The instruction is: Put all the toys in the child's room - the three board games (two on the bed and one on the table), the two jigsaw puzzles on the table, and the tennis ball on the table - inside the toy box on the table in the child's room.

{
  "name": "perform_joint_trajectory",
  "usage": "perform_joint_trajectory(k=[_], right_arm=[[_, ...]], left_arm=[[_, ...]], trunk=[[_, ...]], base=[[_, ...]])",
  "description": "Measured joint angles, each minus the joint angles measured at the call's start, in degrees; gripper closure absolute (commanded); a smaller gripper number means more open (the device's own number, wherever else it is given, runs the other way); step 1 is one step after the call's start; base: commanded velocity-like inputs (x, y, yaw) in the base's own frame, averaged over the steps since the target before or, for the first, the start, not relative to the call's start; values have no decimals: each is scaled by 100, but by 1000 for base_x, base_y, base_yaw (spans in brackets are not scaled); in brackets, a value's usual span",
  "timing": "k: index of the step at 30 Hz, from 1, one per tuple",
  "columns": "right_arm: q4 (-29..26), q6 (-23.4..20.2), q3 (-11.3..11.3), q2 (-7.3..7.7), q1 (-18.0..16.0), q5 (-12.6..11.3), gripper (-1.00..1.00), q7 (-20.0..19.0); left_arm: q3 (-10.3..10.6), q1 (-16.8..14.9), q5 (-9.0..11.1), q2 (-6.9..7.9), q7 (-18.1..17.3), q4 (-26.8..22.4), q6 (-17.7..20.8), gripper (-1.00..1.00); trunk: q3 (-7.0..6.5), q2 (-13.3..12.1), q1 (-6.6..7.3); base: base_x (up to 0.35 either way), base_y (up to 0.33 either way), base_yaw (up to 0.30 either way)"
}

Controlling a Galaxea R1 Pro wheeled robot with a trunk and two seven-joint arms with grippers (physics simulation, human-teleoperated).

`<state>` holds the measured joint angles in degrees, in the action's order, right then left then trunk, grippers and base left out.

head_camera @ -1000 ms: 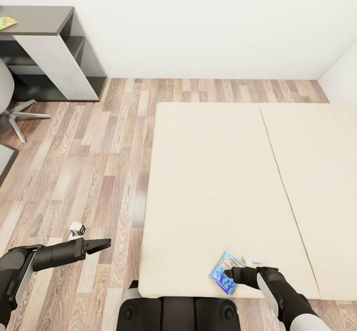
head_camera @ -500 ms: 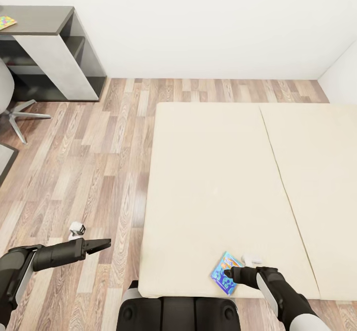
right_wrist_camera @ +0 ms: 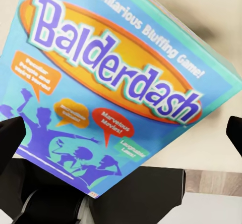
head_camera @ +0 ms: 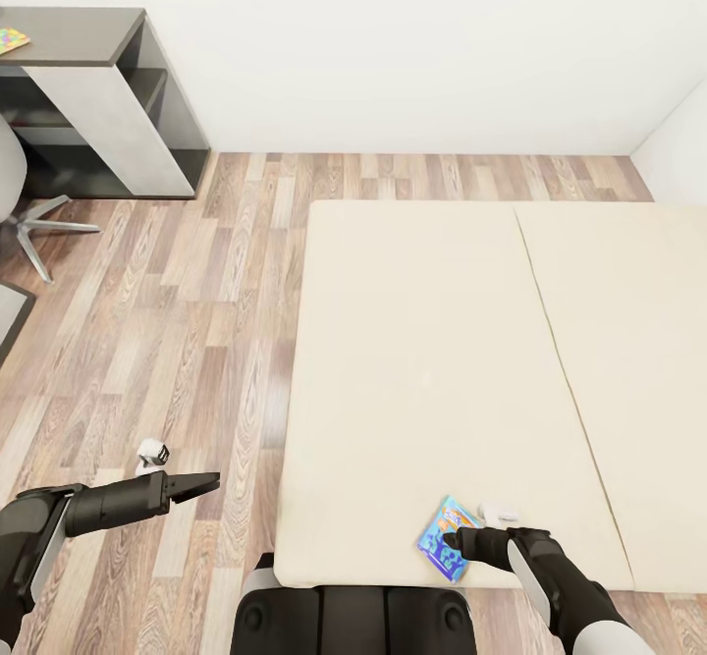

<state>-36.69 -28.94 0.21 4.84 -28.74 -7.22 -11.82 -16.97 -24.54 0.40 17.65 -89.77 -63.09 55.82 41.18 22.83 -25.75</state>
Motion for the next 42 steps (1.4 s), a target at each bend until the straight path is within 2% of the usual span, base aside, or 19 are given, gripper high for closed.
perform_joint_trajectory(k=[42], right_arm=[[-59, -27, 2, -134, -8, -1, -100, -62]], left_arm=[[0, 2, 5, 0, 0, 0, 0, -100]], trunk=[[30, 0, 0]], base=[[0, 0, 0]])
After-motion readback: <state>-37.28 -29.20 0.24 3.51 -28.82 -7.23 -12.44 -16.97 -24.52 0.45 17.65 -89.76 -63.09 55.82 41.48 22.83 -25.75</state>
